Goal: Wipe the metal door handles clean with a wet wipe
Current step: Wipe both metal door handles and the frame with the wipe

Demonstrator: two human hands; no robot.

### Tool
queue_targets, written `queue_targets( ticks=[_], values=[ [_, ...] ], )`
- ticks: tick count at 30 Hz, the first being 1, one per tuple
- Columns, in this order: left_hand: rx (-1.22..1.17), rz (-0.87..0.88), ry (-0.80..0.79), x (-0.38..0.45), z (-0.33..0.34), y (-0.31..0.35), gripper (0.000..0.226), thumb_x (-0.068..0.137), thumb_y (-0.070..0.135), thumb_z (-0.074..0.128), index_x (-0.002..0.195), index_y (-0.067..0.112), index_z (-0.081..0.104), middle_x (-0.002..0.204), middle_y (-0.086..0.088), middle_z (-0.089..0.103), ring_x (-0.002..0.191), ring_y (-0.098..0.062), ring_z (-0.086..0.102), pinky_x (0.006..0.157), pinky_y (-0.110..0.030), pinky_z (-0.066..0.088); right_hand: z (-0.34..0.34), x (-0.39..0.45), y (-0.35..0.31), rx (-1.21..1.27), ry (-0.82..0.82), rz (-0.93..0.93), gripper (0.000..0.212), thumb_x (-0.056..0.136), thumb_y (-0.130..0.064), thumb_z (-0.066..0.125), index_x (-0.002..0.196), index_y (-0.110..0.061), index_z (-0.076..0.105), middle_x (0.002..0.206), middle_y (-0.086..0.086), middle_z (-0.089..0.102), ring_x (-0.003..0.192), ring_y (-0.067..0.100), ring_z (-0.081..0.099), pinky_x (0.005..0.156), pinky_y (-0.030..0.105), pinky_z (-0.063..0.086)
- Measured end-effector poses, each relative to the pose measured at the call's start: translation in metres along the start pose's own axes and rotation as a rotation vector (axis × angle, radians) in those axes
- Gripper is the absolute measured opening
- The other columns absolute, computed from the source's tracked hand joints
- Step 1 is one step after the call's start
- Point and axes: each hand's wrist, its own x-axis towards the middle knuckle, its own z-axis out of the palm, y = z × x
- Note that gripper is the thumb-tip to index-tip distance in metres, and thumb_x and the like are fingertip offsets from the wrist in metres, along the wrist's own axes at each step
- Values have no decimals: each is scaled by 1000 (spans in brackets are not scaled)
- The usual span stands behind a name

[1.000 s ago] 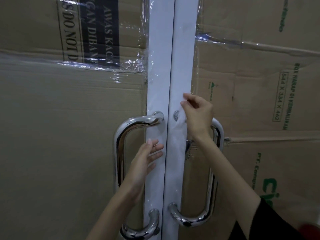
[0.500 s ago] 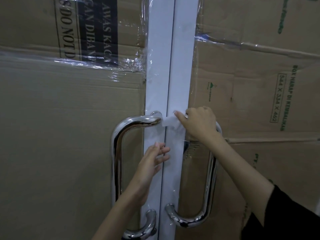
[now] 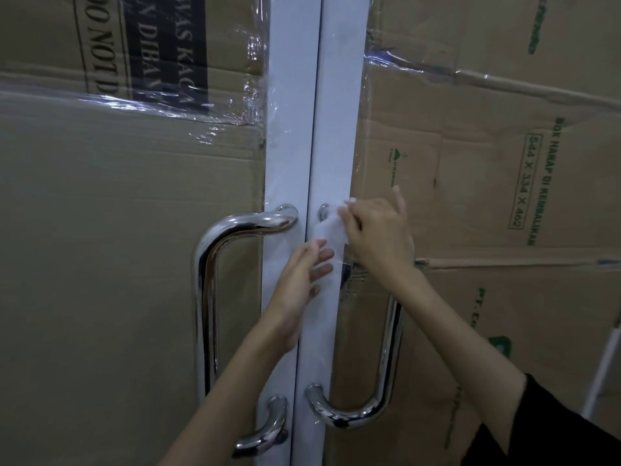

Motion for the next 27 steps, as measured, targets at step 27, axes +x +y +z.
queue_targets(
  ticks=[27],
  values=[
    [-909,-302,270,55,91,-7,18,98,19,44,108,16,59,91,5,65,113,-14,60,96,-30,43,-48,-48,77,908,-80,297,57,94,-50,29,84,-17,75,106,-10,70,112,4,57,90,8,35]
  ],
)
